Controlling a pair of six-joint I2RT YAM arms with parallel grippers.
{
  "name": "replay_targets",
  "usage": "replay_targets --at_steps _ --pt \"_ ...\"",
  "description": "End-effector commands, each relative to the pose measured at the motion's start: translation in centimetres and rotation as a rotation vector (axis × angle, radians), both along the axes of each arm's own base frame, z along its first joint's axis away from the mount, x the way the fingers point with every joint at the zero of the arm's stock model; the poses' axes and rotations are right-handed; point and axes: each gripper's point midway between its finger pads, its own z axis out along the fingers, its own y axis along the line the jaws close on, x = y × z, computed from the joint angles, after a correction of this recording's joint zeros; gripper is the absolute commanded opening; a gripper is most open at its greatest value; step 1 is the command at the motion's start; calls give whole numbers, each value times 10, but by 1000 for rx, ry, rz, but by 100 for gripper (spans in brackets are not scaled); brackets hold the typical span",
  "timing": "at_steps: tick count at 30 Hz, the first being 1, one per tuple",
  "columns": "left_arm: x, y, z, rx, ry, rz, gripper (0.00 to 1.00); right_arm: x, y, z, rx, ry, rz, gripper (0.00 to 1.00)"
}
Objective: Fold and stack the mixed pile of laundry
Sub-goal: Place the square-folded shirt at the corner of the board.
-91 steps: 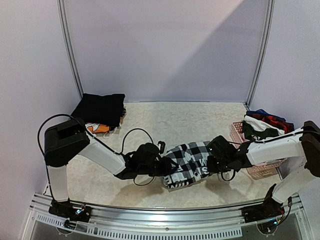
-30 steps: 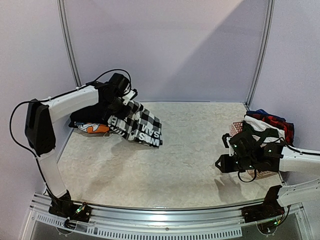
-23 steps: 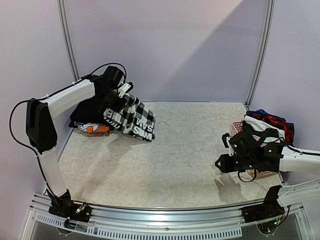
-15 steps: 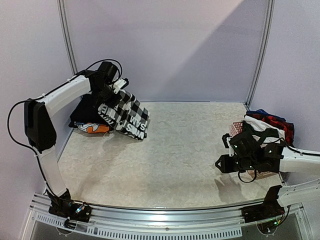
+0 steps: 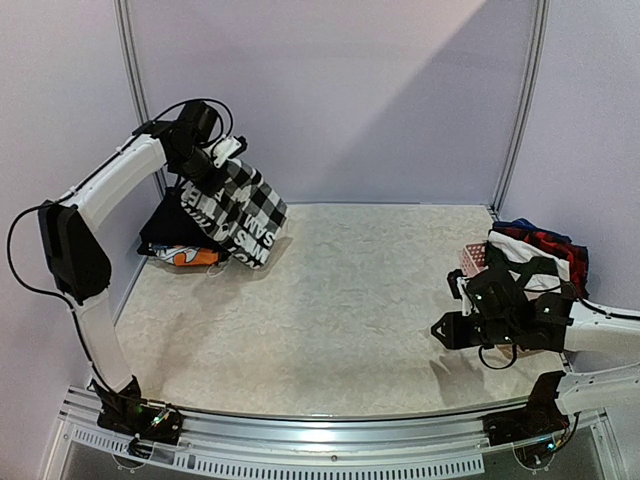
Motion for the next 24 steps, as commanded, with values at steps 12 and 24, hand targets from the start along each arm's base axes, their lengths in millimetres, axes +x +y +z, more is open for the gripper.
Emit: replay_targets --at_steps 12,24 --pt "49 61 29 6 -100 42 0 -2 0 -2 21 -4 0 27" --pt "84 117 -26 54 -53 140 0 -2 0 -11 2 15 -2 27"
